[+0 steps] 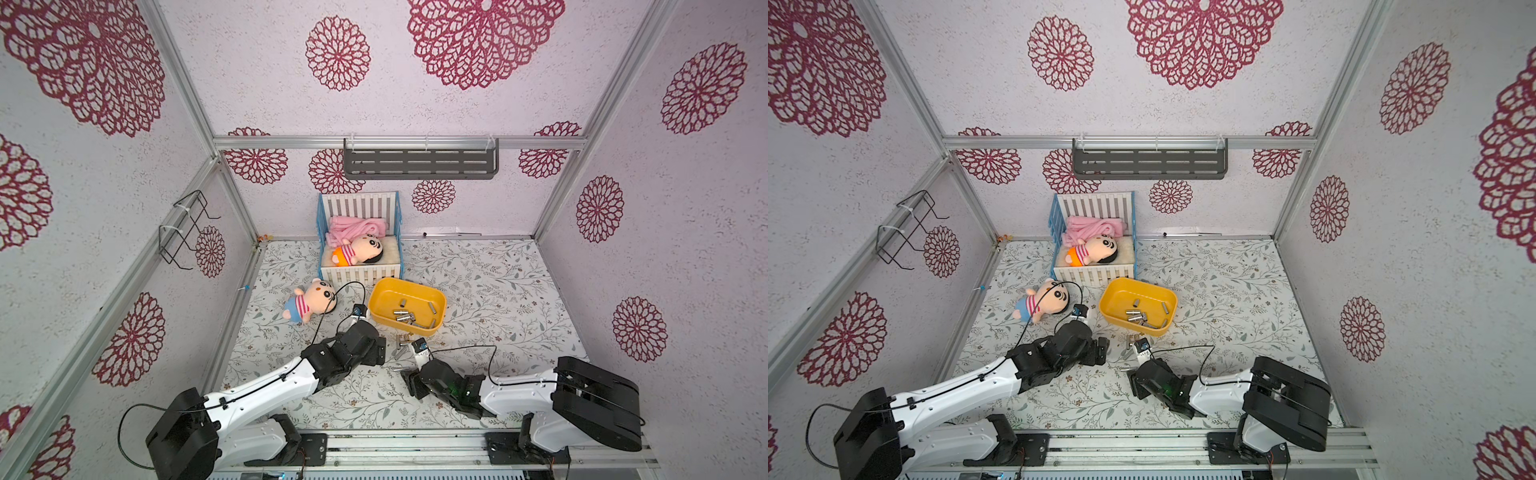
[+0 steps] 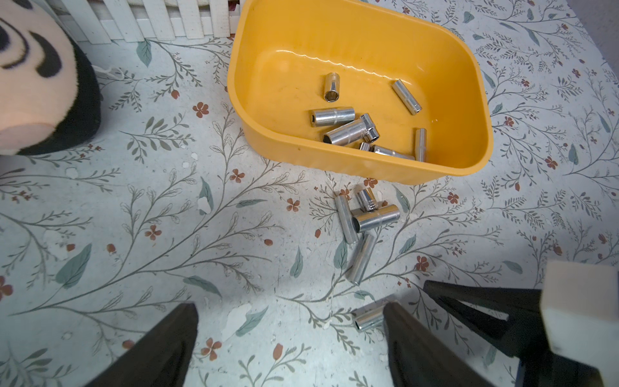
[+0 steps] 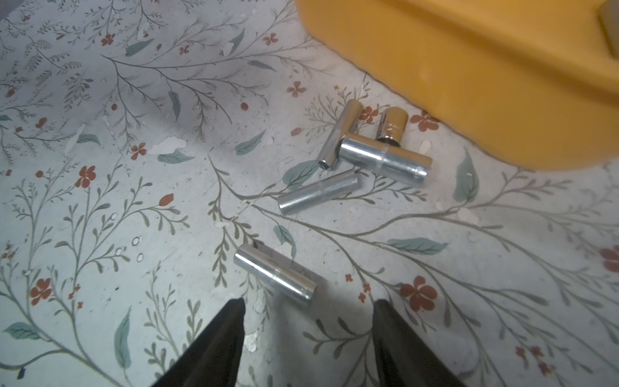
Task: Put the screws on the desktop into the storage box
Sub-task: Pick up the screw from the center of the board.
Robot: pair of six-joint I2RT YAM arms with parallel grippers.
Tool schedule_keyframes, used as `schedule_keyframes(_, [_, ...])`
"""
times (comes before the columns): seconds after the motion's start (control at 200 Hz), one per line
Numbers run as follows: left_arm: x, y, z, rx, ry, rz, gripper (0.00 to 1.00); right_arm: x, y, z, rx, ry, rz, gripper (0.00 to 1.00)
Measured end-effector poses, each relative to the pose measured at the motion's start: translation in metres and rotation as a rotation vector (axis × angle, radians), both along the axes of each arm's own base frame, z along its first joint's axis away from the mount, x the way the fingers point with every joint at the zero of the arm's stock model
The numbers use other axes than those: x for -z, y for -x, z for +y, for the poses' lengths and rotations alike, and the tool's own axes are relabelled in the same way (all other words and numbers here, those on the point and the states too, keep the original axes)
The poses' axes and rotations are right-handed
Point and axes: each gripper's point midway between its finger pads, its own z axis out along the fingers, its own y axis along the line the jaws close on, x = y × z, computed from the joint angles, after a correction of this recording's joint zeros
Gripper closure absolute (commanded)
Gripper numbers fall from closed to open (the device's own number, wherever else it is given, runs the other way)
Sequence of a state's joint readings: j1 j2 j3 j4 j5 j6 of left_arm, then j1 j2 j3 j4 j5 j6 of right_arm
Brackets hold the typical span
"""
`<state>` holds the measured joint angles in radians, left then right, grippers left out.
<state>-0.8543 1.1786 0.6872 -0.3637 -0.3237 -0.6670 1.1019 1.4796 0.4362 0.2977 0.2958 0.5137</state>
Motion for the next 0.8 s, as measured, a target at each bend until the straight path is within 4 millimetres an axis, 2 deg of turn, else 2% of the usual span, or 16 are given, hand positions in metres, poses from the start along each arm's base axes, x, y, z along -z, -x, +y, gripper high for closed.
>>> schedule_keyframes(0.801, [0.0, 0.0, 0.0, 0.0, 0.002, 0.003, 0.08, 0.007, -0.009, 0.016, -0.022, 0.028, -0.007, 0.45])
